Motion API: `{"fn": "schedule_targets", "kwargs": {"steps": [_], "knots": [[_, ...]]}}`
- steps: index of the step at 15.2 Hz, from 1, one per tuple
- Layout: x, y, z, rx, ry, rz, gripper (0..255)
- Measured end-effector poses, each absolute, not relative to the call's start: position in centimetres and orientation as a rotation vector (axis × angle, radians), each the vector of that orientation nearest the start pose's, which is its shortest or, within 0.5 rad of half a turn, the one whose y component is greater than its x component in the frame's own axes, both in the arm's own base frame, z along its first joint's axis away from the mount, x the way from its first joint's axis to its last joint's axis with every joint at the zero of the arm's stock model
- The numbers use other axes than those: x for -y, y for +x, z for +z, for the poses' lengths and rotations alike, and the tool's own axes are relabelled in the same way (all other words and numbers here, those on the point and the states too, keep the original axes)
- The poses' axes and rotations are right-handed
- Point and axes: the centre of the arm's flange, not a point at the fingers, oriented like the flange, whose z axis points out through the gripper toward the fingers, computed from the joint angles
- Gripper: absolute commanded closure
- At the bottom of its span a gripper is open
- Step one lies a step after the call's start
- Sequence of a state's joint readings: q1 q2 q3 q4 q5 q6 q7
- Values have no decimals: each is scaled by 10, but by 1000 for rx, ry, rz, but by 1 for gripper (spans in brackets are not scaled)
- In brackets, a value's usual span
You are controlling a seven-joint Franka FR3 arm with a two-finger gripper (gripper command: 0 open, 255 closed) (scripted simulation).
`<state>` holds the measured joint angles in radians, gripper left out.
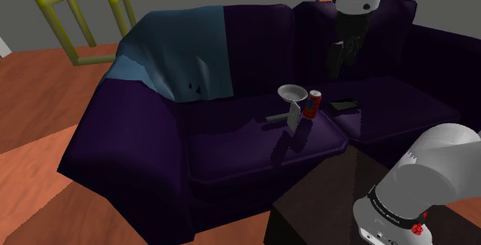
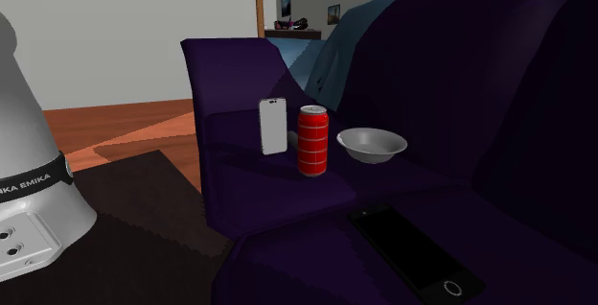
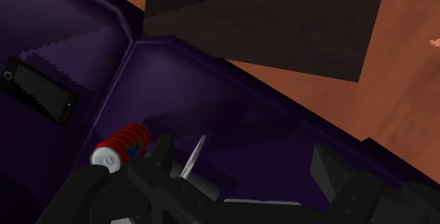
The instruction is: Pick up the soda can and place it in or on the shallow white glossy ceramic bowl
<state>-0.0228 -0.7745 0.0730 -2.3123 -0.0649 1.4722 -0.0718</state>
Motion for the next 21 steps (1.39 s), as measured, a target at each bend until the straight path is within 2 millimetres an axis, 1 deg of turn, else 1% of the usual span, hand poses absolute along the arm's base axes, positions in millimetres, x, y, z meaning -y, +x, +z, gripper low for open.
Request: {"fn": "schedule_targets", "kwargs": {"steps": [2,4,6,8,10,12,16,18,19,21], "knots": [[-11,302,595,152,-3248,112,0],[5,313,584,141,-3242,107,0],[19,322,565,129,-3233,102,0],[33,337,547,117,-3225,95,0],[51,350,534,104,-3217,87,0],[69,363,515,91,-3208,81,0],[104,383,480,67,-3191,66,0],[117,394,459,56,-3182,60,0],[126,399,453,50,-3178,56,0],[145,417,434,37,-3169,49,0]]}}
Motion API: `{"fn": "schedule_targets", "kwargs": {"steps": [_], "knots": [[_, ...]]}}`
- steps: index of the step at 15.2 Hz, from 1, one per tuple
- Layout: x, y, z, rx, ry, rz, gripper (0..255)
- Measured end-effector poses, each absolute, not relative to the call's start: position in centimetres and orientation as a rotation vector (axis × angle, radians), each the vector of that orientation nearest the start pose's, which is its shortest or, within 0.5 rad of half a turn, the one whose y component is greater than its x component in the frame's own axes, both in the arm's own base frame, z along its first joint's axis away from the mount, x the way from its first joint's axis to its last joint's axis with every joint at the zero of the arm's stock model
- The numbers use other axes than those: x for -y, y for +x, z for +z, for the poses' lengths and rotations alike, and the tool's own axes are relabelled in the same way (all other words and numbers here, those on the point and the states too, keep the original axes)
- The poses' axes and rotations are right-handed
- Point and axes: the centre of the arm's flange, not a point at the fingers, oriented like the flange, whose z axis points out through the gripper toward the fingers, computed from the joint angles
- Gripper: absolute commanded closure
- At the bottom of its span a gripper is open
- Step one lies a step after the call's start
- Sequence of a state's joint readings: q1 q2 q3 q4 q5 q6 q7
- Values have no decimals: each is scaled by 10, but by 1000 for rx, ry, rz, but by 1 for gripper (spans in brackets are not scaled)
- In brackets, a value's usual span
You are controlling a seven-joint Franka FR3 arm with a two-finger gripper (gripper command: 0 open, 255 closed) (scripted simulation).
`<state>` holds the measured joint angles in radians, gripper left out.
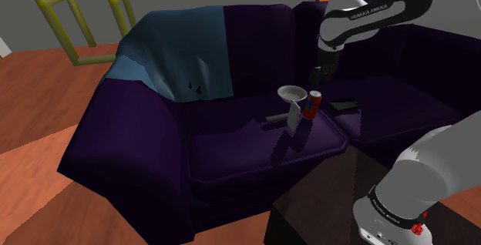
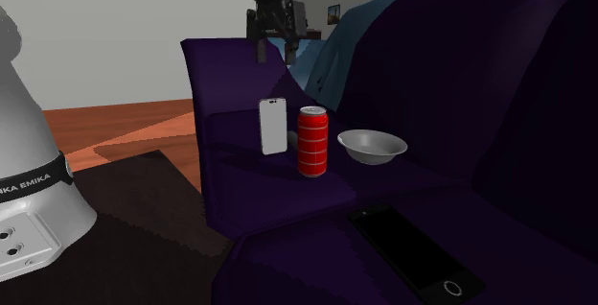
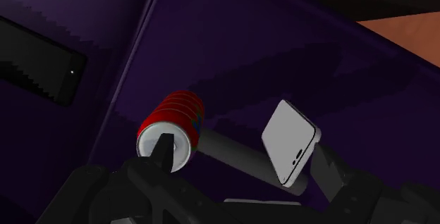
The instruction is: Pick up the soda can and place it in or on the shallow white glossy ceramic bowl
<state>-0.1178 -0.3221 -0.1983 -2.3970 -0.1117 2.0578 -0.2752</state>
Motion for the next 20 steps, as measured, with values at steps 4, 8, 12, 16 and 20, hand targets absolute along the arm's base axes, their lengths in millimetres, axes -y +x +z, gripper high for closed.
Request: {"fn": "schedule_targets", "kwargs": {"steps": [4,8,12,16,20], "knots": [[178,440,402,14,-3152,35,0],[209,462,365,-11,-3134,21,0],[217,468,343,-16,-3130,18,0],[218,468,322,-17,-3130,17,0],[218,468,315,-17,-3130,17,0]]}}
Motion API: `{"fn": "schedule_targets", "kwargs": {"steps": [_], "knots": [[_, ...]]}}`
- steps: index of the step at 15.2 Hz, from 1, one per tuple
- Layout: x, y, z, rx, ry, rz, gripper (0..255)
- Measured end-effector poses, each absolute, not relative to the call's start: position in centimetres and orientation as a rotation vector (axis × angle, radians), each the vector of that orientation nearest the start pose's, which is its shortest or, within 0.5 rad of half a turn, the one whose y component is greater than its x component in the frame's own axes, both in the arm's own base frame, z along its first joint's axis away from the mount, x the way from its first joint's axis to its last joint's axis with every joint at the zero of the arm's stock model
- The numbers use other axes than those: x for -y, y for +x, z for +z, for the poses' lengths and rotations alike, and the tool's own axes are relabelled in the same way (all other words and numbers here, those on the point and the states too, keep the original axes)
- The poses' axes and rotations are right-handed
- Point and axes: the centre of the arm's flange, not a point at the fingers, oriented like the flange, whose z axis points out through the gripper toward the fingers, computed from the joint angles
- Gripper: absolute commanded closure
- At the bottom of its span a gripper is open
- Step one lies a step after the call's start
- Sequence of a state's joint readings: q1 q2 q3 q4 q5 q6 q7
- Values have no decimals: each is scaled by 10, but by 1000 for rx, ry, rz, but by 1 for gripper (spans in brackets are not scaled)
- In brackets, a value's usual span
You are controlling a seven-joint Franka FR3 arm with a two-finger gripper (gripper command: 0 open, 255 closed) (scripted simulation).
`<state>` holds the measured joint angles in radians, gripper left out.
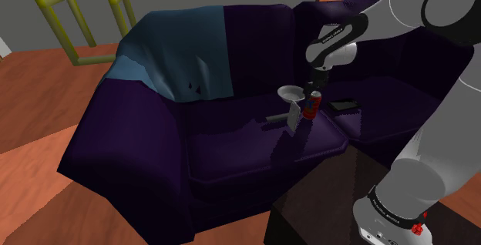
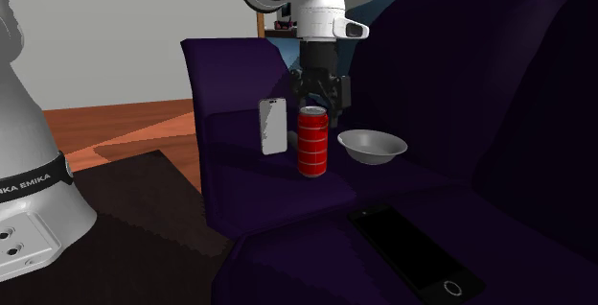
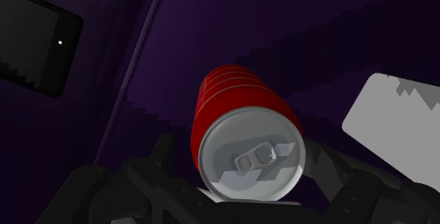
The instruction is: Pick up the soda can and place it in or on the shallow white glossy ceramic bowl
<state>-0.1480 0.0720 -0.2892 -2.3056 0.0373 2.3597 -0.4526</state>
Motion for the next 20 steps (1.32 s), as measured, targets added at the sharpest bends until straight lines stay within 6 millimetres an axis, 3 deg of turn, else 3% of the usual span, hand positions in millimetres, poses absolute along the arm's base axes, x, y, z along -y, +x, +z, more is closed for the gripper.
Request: {"fn": "schedule_targets", "kwargs": {"steps": [3,4,14,20], "knots": [[218,468,315,-17,-3130,17,0],[218,468,315,-17,-3130,17,255],[219,469,316,-17,-3131,12,255],[218,469,340,-17,-3130,17,255]]}}
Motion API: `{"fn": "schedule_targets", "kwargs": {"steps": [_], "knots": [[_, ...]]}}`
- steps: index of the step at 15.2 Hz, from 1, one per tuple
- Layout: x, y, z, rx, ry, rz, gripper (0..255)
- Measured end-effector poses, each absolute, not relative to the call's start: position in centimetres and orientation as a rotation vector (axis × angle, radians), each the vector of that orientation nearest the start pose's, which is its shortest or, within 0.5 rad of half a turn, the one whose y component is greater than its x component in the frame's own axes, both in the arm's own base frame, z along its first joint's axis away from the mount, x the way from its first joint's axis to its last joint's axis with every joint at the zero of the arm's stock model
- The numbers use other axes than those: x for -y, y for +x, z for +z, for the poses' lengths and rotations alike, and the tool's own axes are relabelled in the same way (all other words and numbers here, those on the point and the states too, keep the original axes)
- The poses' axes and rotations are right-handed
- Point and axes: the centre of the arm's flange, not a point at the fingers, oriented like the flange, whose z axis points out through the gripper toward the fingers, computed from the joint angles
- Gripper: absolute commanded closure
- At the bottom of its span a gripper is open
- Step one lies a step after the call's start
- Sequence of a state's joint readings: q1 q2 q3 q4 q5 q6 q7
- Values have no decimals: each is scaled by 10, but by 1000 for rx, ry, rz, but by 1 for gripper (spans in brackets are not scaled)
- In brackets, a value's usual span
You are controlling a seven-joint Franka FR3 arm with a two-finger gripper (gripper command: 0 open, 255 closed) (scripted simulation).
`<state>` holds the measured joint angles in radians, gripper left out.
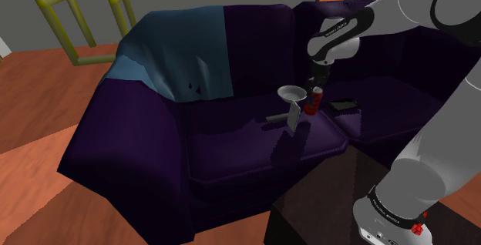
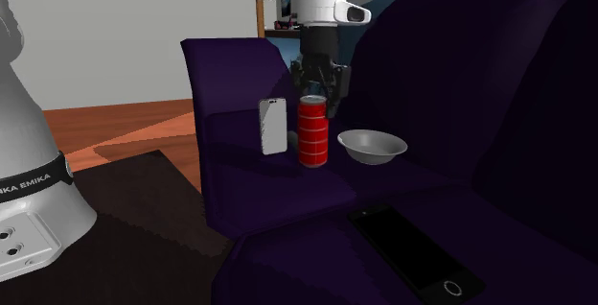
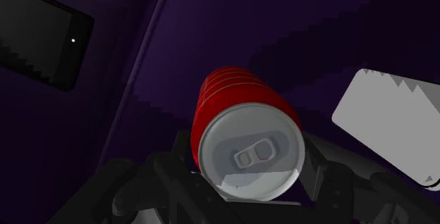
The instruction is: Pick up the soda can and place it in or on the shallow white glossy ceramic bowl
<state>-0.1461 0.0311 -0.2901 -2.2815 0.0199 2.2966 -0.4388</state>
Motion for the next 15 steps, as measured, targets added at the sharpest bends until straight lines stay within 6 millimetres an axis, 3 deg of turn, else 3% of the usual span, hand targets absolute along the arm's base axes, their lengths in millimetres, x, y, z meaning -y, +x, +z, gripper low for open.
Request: {"fn": "schedule_targets", "kwargs": {"steps": [15], "knots": [[218,469,420,-17,-3130,17,255]]}}
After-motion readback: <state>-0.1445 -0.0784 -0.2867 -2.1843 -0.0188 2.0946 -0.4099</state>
